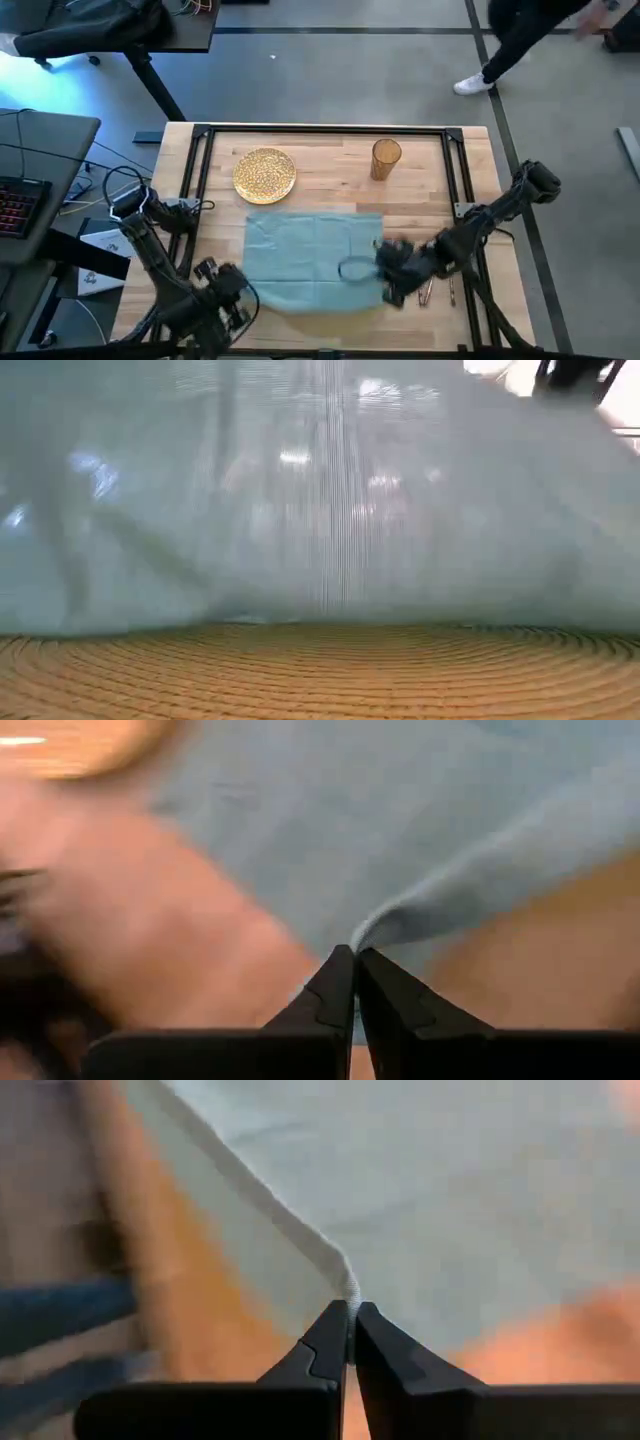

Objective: Set table place
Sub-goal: Fold the blue napkin

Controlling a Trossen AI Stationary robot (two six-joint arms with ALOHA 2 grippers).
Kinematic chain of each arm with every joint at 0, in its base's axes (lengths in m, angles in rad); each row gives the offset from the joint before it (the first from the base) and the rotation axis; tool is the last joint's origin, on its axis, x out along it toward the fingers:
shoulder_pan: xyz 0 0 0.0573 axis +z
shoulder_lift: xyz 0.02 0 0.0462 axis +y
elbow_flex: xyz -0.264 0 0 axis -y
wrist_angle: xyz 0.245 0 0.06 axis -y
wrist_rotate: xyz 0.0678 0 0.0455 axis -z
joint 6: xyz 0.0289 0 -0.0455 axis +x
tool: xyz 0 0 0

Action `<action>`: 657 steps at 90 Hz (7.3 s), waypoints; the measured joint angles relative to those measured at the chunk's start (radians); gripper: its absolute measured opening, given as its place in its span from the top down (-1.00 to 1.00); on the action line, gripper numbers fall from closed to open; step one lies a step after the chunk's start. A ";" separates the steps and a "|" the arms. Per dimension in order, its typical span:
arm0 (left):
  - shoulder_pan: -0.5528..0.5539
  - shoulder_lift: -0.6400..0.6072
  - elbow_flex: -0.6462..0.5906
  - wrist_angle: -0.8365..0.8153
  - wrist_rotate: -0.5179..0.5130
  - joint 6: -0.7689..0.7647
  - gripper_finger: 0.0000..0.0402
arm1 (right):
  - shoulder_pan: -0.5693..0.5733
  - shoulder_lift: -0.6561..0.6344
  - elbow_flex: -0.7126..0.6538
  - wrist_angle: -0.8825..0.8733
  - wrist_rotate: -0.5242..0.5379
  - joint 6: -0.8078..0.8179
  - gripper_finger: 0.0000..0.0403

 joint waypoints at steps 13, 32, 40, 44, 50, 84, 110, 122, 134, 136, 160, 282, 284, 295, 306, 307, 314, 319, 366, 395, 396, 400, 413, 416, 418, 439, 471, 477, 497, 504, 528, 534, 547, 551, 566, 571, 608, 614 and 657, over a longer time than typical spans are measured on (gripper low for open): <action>0.123 -0.043 -0.146 0.112 -0.069 0.114 1.00 | -0.122 -0.005 0.000 -0.135 0.062 -0.054 1.00; 0.294 -0.043 -0.242 0.144 -0.097 0.327 1.00 | -0.260 0.058 0.000 -0.130 0.064 -0.176 1.00; 0.350 -0.041 -0.244 0.137 -0.112 0.417 1.00 | -0.299 0.089 0.000 -0.122 0.066 -0.221 1.00; 0.367 -0.043 -0.243 0.141 -0.113 0.463 1.00 | -0.313 0.105 0.000 -0.119 0.065 -0.244 1.00; 0.383 -0.042 -0.244 0.160 -0.104 0.531 1.00 | -0.329 0.132 0.000 -0.106 0.062 -0.278 1.00; 0.398 -0.040 -0.262 0.171 -0.117 0.599 1.00 | -0.354 0.201 0.000 -0.093 0.125 -0.302 1.00; 0.450 -0.040 -0.399 0.236 0.018 0.465 0.93 | -0.354 0.235 0.000 -0.102 0.130 -0.217 0.72; 0.469 -0.040 -0.399 0.266 0.026 0.463 0.75 | -0.361 0.235 0.000 -0.126 0.131 -0.157 0.45; 0.495 -0.040 -0.387 0.266 0.001 0.479 0.53 | -0.373 0.233 0.000 -0.165 0.131 -0.135 0.23; 0.500 -0.040 -0.386 0.265 0.001 0.482 0.49 | -0.374 0.233 0.000 -0.165 0.131 -0.138 0.21; 0.548 -0.073 -0.386 0.260 0.006 0.533 0.25 | -0.397 0.233 0.000 -0.077 -0.025 -0.319 0.15; 0.166 0.128 -0.382 0.552 0.425 0.665 0.60 | 0.008 0.245 -0.136 0.359 -0.259 0.041 0.26; 0.168 0.127 -0.382 0.561 0.422 0.677 0.65 | 0.011 0.245 -0.132 0.362 -0.261 0.041 0.26; 0.175 0.125 -0.376 0.581 0.418 0.720 0.94 | 0.030 0.244 -0.108 0.362 -0.249 0.066 0.26; 0.179 0.091 -0.338 0.569 0.362 0.773 0.99 | 0.039 0.238 -0.070 0.377 -0.215 0.049 0.26; 0.180 0.084 -0.332 0.566 0.362 0.779 0.99 | 0.039 0.238 -0.066 0.380 -0.209 0.044 0.26; 0.182 0.026 -0.294 0.539 0.363 0.816 1.00 | 0.037 0.238 -0.051 0.416 -0.168 -0.005 0.26; 0.182 -0.009 -0.272 0.539 0.381 0.843 1.00 | 0.032 0.238 -0.051 0.487 -0.131 -0.042 0.26; 0.184 -0.138 -0.413 0.641 0.357 1.105 0.68 | -0.059 0.293 -0.036 0.862 -0.014 -0.158 0.26; 0.200 -0.139 -0.677 0.904 0.395 1.087 0.35 | -0.042 0.291 0.082 0.855 0.011 -0.161 0.26; 0.200 -0.140 -0.683 0.912 0.394 1.087 0.36 | -0.042 0.291 0.087 0.851 0.013 -0.161 0.26; 0.204 -0.145 -0.699 0.930 0.385 1.077 0.42 | -0.042 0.292 0.107 0.836 0.021 -0.161 0.26; 0.227 -0.146 -0.703 0.887 0.386 1.074 0.84 | -0.041 0.291 0.141 0.807 0.098 -0.161 0.26; 0.232 -0.152 -0.695 0.881 0.394 1.102 0.92 | -0.041 0.292 0.143 0.791 0.111 -0.161 0.26; 0.233 -0.156 -0.691 0.873 0.397 1.120 0.94 | -0.041 0.297 0.143 0.786 0.116 -0.161 0.26; 0.249 -0.232 -0.533 0.733 0.402 1.240 0.99 | -0.058 0.400 0.146 0.855 0.106 -0.161 0.26; 0.308 -0.321 -0.405 0.703 0.441 1.230 1.00 | -0.099 0.618 0.241 1.134 0.064 -0.407 0.16; 0.326 -0.319 -0.405 0.702 0.454 1.228 1.00 | -0.104 0.664 0.317 1.116 0.048 -0.514 0.08; 0.363 -0.318 -0.406 0.703 0.479 1.222 1.00 | -0.123 0.825 0.651 0.801 0.144 -0.728 -0.01; 0.369 -0.318 -0.406 0.704 0.479 1.222 1.00 | -0.128 0.880 0.754 0.729 0.136 -0.785 0.03; 0.369 -0.318 -0.406 0.706 0.478 1.222 1.00 | -0.146 1.015 0.949 0.581 0.148 -0.811 0.43; 0.369 -0.318 -0.406 0.706 0.478 1.221 1.00 | -0.150 1.019 0.951 0.579 0.148 -0.813 0.62; 0.369 -0.319 -0.406 0.703 0.476 1.220 1.00 | -0.157 1.019 0.954 0.576 0.158 -0.787 0.95; 0.370 -0.319 -0.406 0.699 0.474 1.221 1.00 | -0.158 1.019 0.954 0.576 0.154 -0.767 0.92; 0.370 -0.319 -0.406 0.698 0.476 1.224 1.00 | -0.154 1.013 0.988 0.493 0.088 -0.691 0.70; 0.369 -0.319 -0.406 0.698 0.479 1.228 1.00 | -0.148 1.013 1.016 0.449 0.090 -0.657 0.61; 0.372 -0.318 -0.407 0.681 0.478 1.198 1.00 | -0.151 1.014 1.016 0.464 0.187 -0.617 0.08; 0.375 -0.318 -0.407 0.684 0.489 1.195 1.00 | -0.155 1.014 1.016 0.470 0.187 -0.633 0.11; 0.360 -0.335 -0.404 0.718 0.575 1.257 1.00 | -0.150 1.045 1.011 0.465 0.217 -0.718 0.19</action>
